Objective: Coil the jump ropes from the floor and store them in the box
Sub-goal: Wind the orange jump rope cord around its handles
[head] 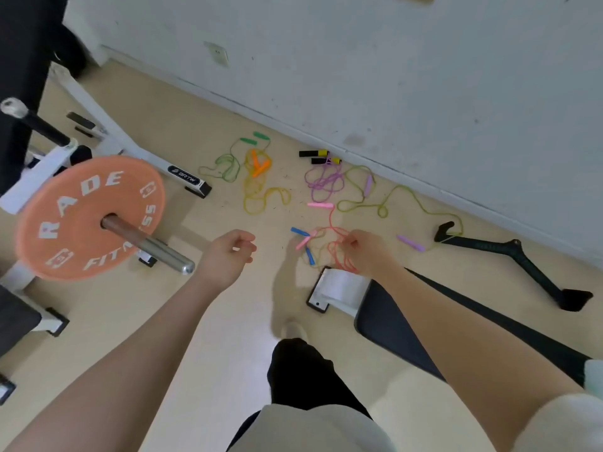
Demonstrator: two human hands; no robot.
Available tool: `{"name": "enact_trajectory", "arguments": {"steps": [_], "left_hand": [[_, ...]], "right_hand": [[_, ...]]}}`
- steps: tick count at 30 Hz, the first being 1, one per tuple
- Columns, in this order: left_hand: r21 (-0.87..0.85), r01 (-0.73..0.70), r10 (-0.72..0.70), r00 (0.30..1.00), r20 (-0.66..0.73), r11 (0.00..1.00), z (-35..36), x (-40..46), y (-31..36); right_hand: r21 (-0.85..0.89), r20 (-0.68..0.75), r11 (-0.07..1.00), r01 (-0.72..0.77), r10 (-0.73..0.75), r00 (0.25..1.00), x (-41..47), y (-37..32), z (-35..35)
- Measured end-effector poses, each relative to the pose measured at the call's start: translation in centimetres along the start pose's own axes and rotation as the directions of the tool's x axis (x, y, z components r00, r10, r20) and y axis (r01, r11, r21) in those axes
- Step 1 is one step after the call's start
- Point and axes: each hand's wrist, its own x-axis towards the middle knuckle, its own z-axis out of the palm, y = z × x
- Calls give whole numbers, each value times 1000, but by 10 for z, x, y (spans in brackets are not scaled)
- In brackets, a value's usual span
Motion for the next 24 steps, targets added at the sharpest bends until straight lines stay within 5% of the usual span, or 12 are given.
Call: {"name": "enact_trajectory", "arguments": {"steps": [9, 17, 24], "left_hand": [[24, 11, -12, 999, 48, 1000, -50, 158, 14], [43, 41, -44, 997, 66, 998, -67, 373, 18], [227, 99, -126, 986, 108, 969, -27, 535, -75]], "right_hand": [[42, 19, 985, -167, 166, 986, 139, -54, 2], [-128, 146, 990, -59, 77, 986, 333, -149, 11], [-233, 280, 972, -4, 71, 957, 493, -153, 106]]}}
